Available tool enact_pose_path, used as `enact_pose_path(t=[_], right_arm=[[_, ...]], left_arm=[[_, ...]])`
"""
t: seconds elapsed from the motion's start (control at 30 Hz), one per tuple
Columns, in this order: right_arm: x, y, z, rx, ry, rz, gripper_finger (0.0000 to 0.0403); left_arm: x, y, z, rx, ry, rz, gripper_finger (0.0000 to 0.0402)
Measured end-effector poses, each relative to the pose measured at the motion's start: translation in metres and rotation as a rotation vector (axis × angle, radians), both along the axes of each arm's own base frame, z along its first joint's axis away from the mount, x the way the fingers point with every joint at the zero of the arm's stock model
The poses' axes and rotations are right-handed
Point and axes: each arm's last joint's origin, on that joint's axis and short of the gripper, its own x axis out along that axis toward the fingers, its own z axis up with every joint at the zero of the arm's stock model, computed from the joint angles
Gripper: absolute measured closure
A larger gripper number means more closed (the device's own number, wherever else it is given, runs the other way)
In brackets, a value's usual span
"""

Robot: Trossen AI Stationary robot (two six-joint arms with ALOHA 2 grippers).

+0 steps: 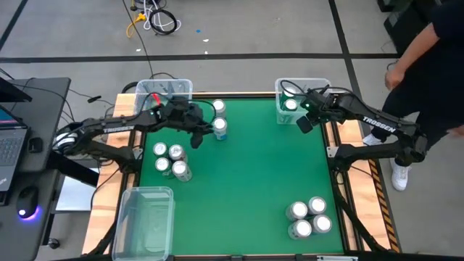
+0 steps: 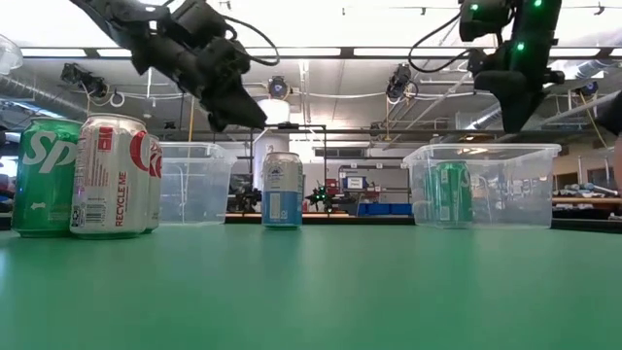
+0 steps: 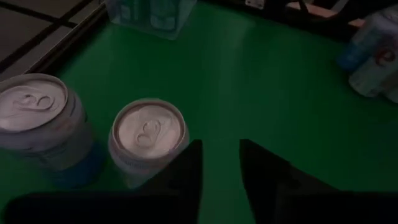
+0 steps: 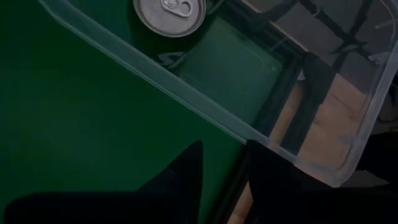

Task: Sort soda cans
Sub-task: Put the blue white soda can into the top left transparent bin

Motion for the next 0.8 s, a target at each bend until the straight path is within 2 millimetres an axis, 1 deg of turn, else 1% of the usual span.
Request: enact_pose_path(t=[0.17, 0.3, 0.43, 0.6, 0.8], right_arm=[[0.002, 0.002, 0.000, 0.000, -0.001, 0.015, 0.0293], [0.003, 0.003, 0.000, -0.003, -0.005, 0.024, 0.0293], [0.004, 0.004, 0.000, -0.005, -0.011, 0.033, 0.0293], [0.007, 0.005, 0.001, -0.015, -0.027, 0.043, 0.0293], [0.009, 0.006, 0.001, -0.022, -0.039, 0.054, 0.0293]], left_arm=[[0.011, 0.003, -0.006, -0.004, -0.022, 0.021, 0.0196], [0.016, -0.001, -0.009, 0.049, 0.006, 0.089, 0.0135], [0.018, -0.008, -0.009, 0.109, 0.031, 0.147, 0.0086], [0.021, -0.011, -0.013, 0.134, 0.059, 0.178, 0.0047], [0.028, -0.007, -0.031, 0.137, 0.134, 0.206, 0.0030]])
